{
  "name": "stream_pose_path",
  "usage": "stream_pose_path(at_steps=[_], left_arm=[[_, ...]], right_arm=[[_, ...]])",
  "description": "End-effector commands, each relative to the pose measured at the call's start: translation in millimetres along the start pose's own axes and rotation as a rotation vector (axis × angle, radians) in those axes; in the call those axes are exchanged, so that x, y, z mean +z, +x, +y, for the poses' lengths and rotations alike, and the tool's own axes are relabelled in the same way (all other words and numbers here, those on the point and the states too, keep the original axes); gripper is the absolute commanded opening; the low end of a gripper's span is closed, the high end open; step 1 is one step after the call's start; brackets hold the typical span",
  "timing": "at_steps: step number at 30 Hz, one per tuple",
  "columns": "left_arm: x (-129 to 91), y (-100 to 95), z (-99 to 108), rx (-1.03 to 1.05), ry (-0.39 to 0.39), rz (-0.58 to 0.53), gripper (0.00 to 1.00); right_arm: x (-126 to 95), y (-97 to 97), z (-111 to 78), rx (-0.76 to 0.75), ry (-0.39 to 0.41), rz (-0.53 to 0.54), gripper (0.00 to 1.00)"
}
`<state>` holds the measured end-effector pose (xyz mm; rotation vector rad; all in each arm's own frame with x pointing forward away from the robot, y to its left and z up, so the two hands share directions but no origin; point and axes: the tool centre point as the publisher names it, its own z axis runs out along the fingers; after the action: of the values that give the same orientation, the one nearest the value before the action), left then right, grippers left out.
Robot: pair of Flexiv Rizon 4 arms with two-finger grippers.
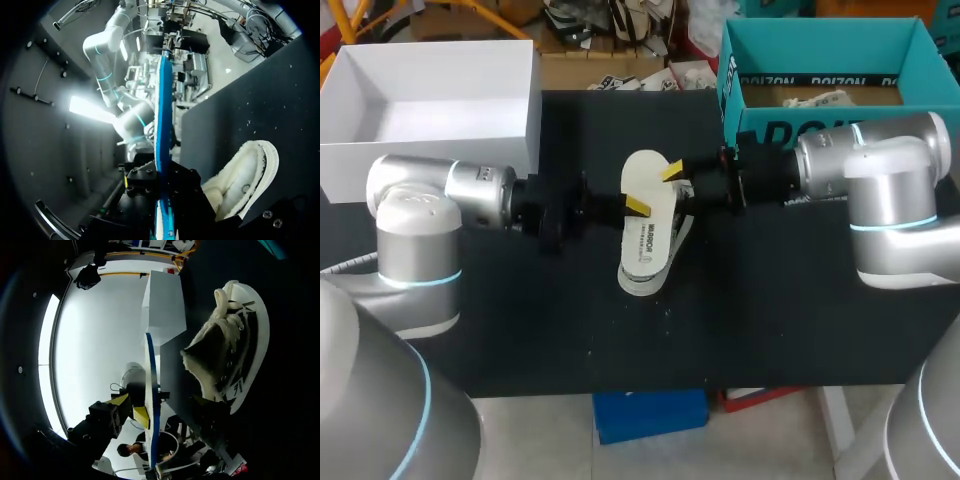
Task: Take the shoe out of the shoebox, open the shoe tongue, remove and reinsert the insole, then place the shoe into the shoebox
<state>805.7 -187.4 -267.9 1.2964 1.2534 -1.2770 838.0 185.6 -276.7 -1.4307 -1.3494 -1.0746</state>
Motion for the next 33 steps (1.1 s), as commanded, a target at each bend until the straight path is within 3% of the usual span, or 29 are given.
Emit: stream_pose_path(at_steps=[1, 16, 33], left_arm=[[-23.6, -9.5, -22.6, -0.024, 0.005, 0.068, 0.0], [-66.2, 8.4, -75.0, -0.196, 0.03, 0.225, 0.0], [-76.4, 22.2, -103.7, -0.258, 0.101, 0.295, 0.0]], right_arm=[[-18.3, 13.7, -30.4, 0.022, -0.144, -0.081, 1.0], [-60.7, 7.5, -97.6, 0.106, -0.409, -0.232, 1.0], [-78.0, 9.9, -151.2, 0.147, -0.603, -0.303, 1.0]])
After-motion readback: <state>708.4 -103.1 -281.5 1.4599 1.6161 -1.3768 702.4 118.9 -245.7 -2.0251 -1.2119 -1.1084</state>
